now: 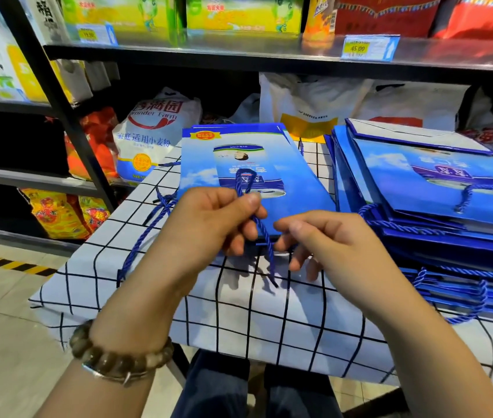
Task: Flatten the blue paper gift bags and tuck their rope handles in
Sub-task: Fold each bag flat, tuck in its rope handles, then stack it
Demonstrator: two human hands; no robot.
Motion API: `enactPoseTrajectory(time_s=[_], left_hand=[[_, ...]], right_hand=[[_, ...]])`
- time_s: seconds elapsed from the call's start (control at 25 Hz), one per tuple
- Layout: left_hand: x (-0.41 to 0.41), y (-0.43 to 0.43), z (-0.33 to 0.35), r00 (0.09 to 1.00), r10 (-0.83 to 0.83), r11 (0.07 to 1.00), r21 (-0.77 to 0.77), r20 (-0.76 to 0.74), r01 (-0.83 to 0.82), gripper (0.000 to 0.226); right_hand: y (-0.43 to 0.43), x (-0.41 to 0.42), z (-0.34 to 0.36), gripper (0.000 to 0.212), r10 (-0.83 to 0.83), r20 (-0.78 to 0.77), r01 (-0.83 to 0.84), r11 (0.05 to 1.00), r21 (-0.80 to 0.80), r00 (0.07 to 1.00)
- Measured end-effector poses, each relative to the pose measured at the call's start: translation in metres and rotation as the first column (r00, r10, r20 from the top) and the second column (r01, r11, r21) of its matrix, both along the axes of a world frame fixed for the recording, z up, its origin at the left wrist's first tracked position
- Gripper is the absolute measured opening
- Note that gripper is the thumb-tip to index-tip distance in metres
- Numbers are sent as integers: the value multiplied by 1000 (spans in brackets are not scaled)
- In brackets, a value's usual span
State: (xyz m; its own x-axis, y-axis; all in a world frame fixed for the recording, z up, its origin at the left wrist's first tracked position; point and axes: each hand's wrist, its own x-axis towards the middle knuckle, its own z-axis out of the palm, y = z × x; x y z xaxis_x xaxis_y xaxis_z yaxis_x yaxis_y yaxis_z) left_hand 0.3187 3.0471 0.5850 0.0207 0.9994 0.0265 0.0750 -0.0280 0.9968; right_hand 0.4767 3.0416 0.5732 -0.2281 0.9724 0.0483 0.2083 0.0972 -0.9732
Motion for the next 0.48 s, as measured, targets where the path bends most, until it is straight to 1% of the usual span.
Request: enactPoseTrajectory(time_s=[0.12,0.2,0.28,0.36,0.4,0.48], left_hand=[[6,4,2,999,11,1000,3,40,-11,26],[9,7,3,997,14,1000,10,82,-15,26],[11,10,5,993,3,1000,9,122,-5,26],[13,12,6,988,-15,1000,2,151,15,26],[14,13,6,985,-27,1000,3,168,27,25],[16,17,5,983,-27,999,23,183,24,21]], right_hand=[[-1,2,-3,13,43,38,-42,999,-18,998],[1,3,-4,6,42,48,-40,999,-32,998],[3,3,-8,10,33,79,-32,999,-19,996],[6,1,-10,9,23,111,-23,1000,2,994],[6,0,-10,13,9,124,-9,1000,6,992],[6,-2,-10,18,-62,99,60,998,28,993]])
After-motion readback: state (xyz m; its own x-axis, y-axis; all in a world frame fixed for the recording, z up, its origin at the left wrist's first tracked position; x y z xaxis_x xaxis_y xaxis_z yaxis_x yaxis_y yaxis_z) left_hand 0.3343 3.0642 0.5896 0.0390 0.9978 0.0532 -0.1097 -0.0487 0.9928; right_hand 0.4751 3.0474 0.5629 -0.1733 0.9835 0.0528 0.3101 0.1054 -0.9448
